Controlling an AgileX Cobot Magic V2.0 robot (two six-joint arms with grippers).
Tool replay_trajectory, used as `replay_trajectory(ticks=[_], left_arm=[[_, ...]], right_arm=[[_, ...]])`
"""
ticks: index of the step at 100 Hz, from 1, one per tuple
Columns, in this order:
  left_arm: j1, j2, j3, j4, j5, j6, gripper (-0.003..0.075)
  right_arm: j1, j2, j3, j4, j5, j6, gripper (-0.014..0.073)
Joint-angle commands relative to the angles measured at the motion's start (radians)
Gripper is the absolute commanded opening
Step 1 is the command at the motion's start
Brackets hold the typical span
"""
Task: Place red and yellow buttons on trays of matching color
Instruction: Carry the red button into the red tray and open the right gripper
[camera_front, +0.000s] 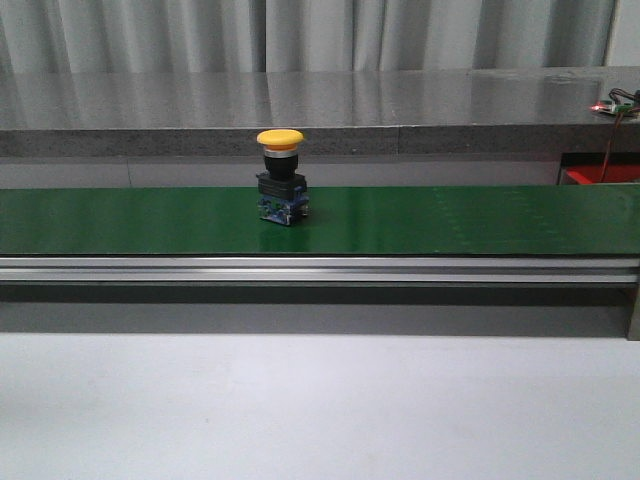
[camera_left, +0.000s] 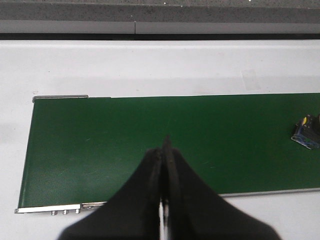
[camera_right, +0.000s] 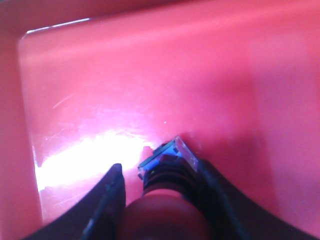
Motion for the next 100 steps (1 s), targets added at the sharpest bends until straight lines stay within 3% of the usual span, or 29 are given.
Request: replay_trajectory(ticks=[1, 9, 15, 46, 67, 86, 100], left_arm=[[-0.008, -0.029, -0.025, -0.024, -0.061, 0.001, -0.0019], [-0.008, -0.029, -0.025, -0.024, -0.061, 0.001, -0.0019], [-0.008, -0.029, -0.025, -0.024, -0.061, 0.001, -0.0019], [-0.008, -0.029, -0.025, -0.024, -0.061, 0.001, -0.0019], [-0.008, -0.029, -0.025, -0.024, -0.062, 0.001, -0.0019], [-0.008, -0.029, -0.025, -0.024, -0.062, 0.001, -0.0020], [-0.008, -0.029, -0.025, -0.024, -0.062, 0.001, -0.0019]], right_arm=[[-0.006, -0.065, -0.040, 0.002, -0.039, -0.008, 0.0330], [-0.006, -0.065, -0.057, 0.002, -0.037, -0.008, 0.0481], [-0.006, -0.065, -0.079, 0.002, -0.022, -0.008, 0.0519], [-0.006, -0.080, -0.239, 0.002, 0.166, -0.013, 0.0514], [0.036, -0.132, -0.253, 0.016, 0.273, -0.062, 0.0511], [0.113, -0.161, -0.253, 0.023, 0.380, -0.103, 0.0356], [0.154, -0.191, -0.251, 0.073, 0.423, -0.103, 0.0346]])
